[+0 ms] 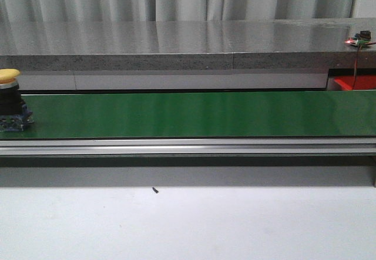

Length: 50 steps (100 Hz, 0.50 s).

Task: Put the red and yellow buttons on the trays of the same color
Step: 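Grasp a red button from the cluster with the left gripper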

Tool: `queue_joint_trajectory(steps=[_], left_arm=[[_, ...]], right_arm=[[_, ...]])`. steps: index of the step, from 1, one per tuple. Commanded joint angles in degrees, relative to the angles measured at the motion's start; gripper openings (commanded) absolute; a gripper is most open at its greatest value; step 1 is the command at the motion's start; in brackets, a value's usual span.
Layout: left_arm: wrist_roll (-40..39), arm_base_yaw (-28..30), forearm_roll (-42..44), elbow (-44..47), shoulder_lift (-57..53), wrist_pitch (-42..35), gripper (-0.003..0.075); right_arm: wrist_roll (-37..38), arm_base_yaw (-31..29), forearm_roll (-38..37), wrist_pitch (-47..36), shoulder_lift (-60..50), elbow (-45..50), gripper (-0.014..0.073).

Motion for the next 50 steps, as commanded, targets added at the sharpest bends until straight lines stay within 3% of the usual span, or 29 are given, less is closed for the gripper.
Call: queue_joint_trajectory(steps=[1, 21, 50], left_arm=[[-0.1, 0.0, -0.3, -1.8, -6.9, -0.6, 0.0127], [0.9, -2.4, -0.2, -3.9, -12.7, 2.7, 0.0127], [0.9, -14.3, -0.3, -7.6, -12.7, 4.6, 0.0127]], right_arm=[[-0.3, -0.5, -0.7, -4.6, -1.0, -1.1, -0.0116], [-0.3, -0.5, -0.7, -4.6, -1.0, -1.1, -0.0116], [-0.3, -0.5, -0.7, -4.6, -1.0, -1.1, -0.0116]])
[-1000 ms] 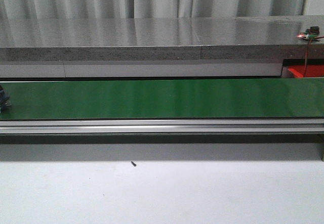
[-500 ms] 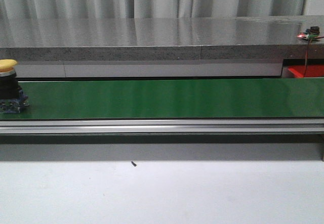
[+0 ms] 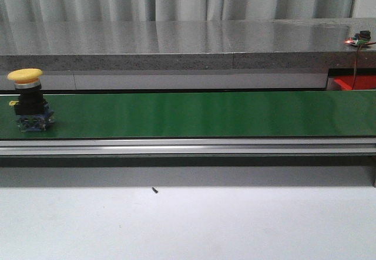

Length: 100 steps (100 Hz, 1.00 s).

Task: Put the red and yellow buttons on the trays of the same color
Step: 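Grasp a red button from the cluster with the left gripper, then lower the red button onto the belt and release the left gripper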

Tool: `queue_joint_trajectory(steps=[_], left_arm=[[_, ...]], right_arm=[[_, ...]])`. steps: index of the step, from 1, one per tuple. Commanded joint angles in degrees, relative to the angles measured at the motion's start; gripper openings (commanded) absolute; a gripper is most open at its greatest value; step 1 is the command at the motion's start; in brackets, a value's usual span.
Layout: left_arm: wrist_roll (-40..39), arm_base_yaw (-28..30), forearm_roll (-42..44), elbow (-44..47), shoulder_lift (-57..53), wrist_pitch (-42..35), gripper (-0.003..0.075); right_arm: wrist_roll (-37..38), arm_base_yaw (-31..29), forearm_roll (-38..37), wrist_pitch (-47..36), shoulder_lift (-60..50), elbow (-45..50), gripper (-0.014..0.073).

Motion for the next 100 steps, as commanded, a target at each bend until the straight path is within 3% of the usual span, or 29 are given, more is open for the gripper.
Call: queue_joint_trajectory(steps=[1, 35, 73, 80, 95, 100], left_arm=[[0.0, -3.4, -0.5, -2.2, -2.4, -2.5, 0.0127], [0.0, -12.1, -1.0, -2.2, 2.4, -3.9, 0.0127], [0.0, -12.9, -1.2, -2.2, 6.9, -4.1, 0.0139], [0.1, -12.9, -1.2, -2.2, 6.9, -4.0, 0.0208], [0.1, -12.9, -2.6, -2.2, 6.9, -3.1, 0.0505], [0.1, -12.9, -3.2, -2.2, 6.8, -3.1, 0.0568]], right_arm=[[-0.3, -0.5, -0.7, -4.6, -1.0, -1.1, -0.0116], [-0.3, -0.5, -0.7, -4.6, -1.0, -1.1, -0.0116], [-0.3, -0.5, -0.7, -4.6, -1.0, -1.1, -0.0116], [-0.3, -0.5, -0.7, -4.6, -1.0, -1.1, -0.0116], [-0.3, -0.5, -0.7, -4.6, -1.0, -1.1, -0.0116], [-0.3, -0.5, -0.7, -4.6, -1.0, -1.1, -0.0116]])
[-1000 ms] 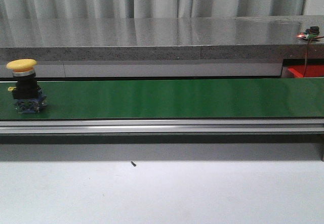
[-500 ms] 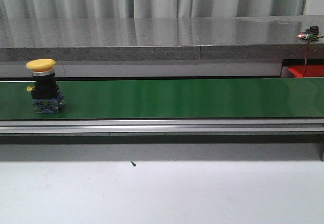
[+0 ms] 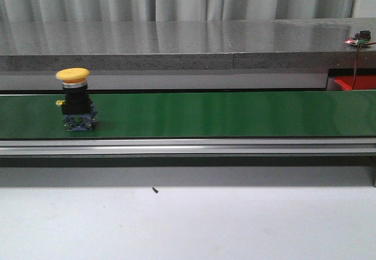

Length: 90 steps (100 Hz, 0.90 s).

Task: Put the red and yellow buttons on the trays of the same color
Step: 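Lower the red button onto the belt and release the left gripper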

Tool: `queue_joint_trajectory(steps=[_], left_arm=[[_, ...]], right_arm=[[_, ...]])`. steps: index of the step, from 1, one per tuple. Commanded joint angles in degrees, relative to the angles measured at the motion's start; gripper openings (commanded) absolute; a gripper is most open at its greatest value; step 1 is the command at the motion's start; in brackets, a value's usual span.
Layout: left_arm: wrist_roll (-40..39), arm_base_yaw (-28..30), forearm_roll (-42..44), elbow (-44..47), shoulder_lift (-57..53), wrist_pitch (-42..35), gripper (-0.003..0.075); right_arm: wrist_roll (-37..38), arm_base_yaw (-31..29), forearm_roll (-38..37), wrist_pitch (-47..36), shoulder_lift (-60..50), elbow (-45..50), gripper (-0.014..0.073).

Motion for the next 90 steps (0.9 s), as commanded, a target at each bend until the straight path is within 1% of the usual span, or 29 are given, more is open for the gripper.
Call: queue_joint_trajectory(steps=[1, 6, 26, 31, 36, 41, 48, 51, 55, 67, 73, 74, 90], left_arm=[[0.0, -0.4, -1.7, -1.9, -2.5, -1.1, 0.0574], [0.0, -0.4, -2.2, -1.9, -2.9, -0.9, 0.0589], [0.5, -3.3, -2.2, -1.9, -7.7, -0.7, 0.0587], [0.5, -4.6, -2.2, -1.9, -9.3, -0.6, 0.0579], [0.5, -6.1, -2.2, -1.6, -11.0, -0.6, 0.0552], [0.5, -7.5, -2.2, -1.1, -12.7, -0.5, 0.0509], [0.5, -9.2, -2.2, -0.3, -15.3, -0.4, 0.0424], [0.5, -10.0, -2.2, 0.2, -16.9, -0.2, 0.0363], [0.5, -10.6, -2.2, 0.8, -17.9, -0.2, 0.0316], [0.5, -12.3, -2.2, 3.7, -22.7, 0.3, 0.0089], [0.5, -12.7, -2.2, 5.3, -25.5, 0.5, -0.0009], [0.5, -12.7, -2.2, 5.7, -25.8, 0.5, -0.0019], [0.5, -13.6, -2.5, 11.2, -33.9, 0.6, -0.002]], right_arm=[[-0.3, -0.5, -0.7, -4.6, -1.0, -1.1, -0.0116], [-0.3, -0.5, -0.7, -4.6, -1.0, -1.1, -0.0116], [-0.3, -0.5, -0.7, -4.6, -1.0, -1.1, -0.0116], [-0.3, -0.5, -0.7, -4.6, -1.0, -1.1, -0.0116], [-0.3, -0.5, -0.7, -4.6, -1.0, -1.1, -0.0116], [-0.3, -0.5, -0.7, -4.6, -1.0, -1.1, -0.0116], [-0.3, -0.5, -0.7, -4.6, -1.0, -1.1, -0.0116], [-0.3, -0.5, -0.7, -4.6, -1.0, -1.1, -0.0116], [-0.3, -0.5, -0.7, -4.6, -1.0, -1.1, -0.0116], [-0.3, -0.5, -0.7, -4.6, -1.0, -1.1, -0.0116], [-0.3, -0.5, -0.7, -4.6, -1.0, -1.1, -0.0116], [-0.3, -0.5, -0.7, -4.6, -1.0, -1.1, -0.0116], [-0.3, -0.5, -0.7, -4.6, -1.0, -1.1, -0.0116]])
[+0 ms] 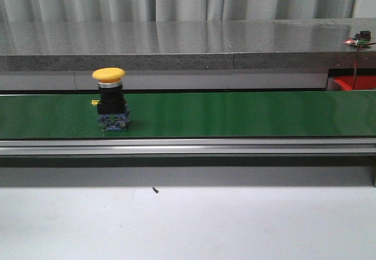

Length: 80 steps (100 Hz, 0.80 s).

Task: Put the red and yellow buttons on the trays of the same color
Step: 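Lower the red button onto the belt and release the left gripper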

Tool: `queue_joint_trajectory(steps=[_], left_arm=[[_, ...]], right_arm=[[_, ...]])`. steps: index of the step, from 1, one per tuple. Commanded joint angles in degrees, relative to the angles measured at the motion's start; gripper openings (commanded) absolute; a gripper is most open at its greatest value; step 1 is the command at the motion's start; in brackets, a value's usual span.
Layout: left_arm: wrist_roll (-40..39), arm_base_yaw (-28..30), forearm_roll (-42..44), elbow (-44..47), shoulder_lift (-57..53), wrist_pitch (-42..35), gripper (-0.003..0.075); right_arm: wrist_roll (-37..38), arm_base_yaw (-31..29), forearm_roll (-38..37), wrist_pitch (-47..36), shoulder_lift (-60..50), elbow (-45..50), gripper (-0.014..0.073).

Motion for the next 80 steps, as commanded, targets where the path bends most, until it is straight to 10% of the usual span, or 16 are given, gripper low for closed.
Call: queue_joint_trajectory(steps=[1, 80], left_arm=[[0.0, -0.5, -0.8, 1.2, -5.7, -2.0, -0.0019], [0.0, -0.5, -0.8, 25.9, -43.4, -2.0, -0.002]], right_arm=[[-0.3, -0.5, -0.7, -4.6, -1.0, -1.1, -0.0116], [-0.3, -0.5, -0.7, -4.7, -1.0, -1.1, -0.0116]])
